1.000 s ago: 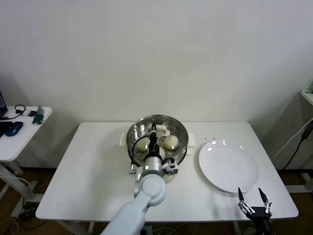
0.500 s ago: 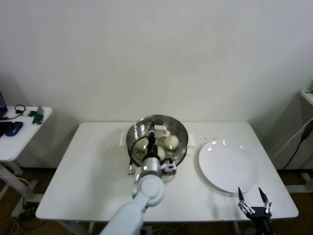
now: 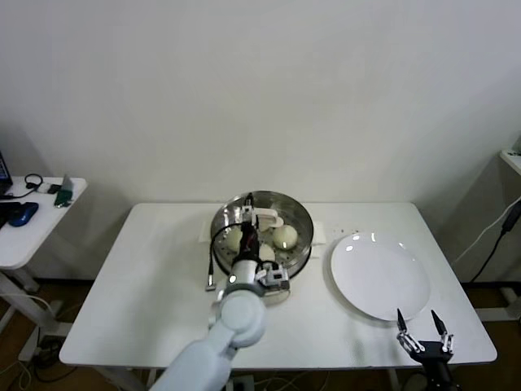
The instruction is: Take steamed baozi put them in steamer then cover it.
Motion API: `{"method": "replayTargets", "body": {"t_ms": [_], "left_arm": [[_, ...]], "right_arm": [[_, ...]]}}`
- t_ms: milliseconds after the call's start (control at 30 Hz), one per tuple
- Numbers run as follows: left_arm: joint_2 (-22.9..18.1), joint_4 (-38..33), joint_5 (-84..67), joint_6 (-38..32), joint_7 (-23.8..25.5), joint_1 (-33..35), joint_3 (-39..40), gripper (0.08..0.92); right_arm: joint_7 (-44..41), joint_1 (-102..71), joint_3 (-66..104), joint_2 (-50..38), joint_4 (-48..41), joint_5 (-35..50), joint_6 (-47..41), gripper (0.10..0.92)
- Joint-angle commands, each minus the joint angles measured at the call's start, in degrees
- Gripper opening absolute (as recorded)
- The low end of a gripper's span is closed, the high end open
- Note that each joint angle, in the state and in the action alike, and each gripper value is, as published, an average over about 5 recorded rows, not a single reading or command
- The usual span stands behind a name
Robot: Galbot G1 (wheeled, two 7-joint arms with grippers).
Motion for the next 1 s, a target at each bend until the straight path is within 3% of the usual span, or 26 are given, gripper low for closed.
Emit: {"method": "replayTargets", "body": {"t_ms": [33,200,400,533,667,867,1000], "left_arm": [[8.7,-11.6,-19.8,-1.2,-2.1,5.4,-1.0,0.699],[9.9,-15.2,-30.3,-7.9,-8.6,11.5,-6.9,0.810],[7.3,-18.7,-65.0,-20.6,-19.0,17.6,-27.0,0.822],[6.1,-17.0,-78.8,-32.0,-16.1,24.8,-40.8,0.823],[6.5,-11.5,-89.4,-44.9,-13.1,31.8,-47.9,0.823],[5.7,-5.6,-94.4,-54.9,-13.3,38.2,-47.8,0.823],[3.9,-2.7,-94.2,-57.3,-13.7,39.3,-46.2,0.823]], "right_arm": [[1.3,1.0,-0.3,0.3,-0.2,-0.9,-1.2,0.823],[1.4,1.8,-0.3,0.9,0.4,-1.5,-1.1,0.823],[0.8,1.7,0.1,0.9,2.5,-1.5,-1.9,0.823],[0.2,1.6,0.0,0.9,3.2,-1.8,-2.0,0.823],[-0.2,2.0,-0.2,0.9,2.5,-2.7,-1.7,0.823],[-0.5,2.6,-1.0,1.1,1.3,-3.1,-0.9,0.823],[-1.0,2.7,-1.6,1.2,1.4,-3.3,-1.1,0.823]]}}
